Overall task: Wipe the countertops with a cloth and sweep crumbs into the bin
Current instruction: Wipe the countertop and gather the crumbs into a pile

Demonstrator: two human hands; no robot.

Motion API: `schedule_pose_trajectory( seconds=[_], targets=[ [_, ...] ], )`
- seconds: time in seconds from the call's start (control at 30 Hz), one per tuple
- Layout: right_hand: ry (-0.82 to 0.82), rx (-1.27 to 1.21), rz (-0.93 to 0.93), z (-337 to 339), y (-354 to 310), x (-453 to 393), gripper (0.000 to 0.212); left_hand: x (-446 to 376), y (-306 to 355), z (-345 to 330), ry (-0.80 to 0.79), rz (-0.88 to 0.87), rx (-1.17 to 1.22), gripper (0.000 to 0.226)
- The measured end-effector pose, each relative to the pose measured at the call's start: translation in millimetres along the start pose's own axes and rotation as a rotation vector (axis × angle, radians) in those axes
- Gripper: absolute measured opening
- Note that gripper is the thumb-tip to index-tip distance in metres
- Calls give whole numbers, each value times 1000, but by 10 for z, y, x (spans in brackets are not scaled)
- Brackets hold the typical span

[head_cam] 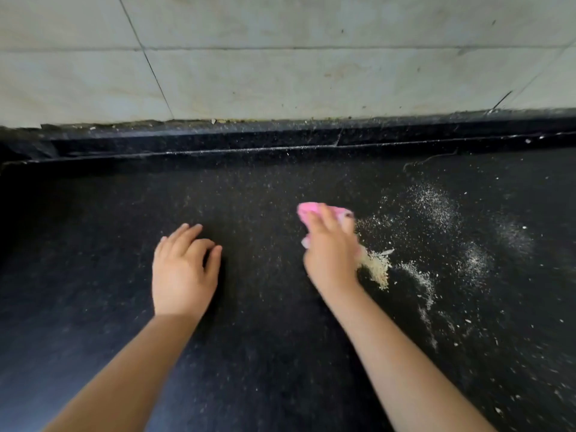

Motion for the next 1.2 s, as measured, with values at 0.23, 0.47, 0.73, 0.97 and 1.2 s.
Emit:
schedule_pose_trajectory(
  seconds=[0.23,0.47,0.73,0.97,1.2],
  targets=[
    [223,8,-204,370,473,39,43,-5,440,-176,-137,-160,-52,36],
    [-17,14,66,-47,-46,-202,45,-10,574,-337,-279,-165,-215,49],
    [177,-31,-282,366,942,-114,45,-12,613,-299,-339,-126,-249,49],
    [262,-54,79,286,-74,465,39,-10,608,-311,-323,-117,-209,48],
    [204,74,2,158,530,669,45,-2,595,-332,-305,-123,-192,47]
  ],
)
Point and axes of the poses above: each hand's wrist, its own x-axis away from the middle knuckle, its own z-axis out of the back of the hand, y = z × x, the point moved 2 cm from there along -x, towards the middle knuckle, and after that the axes turned 9 degrees about z, right-handed, at the moved point
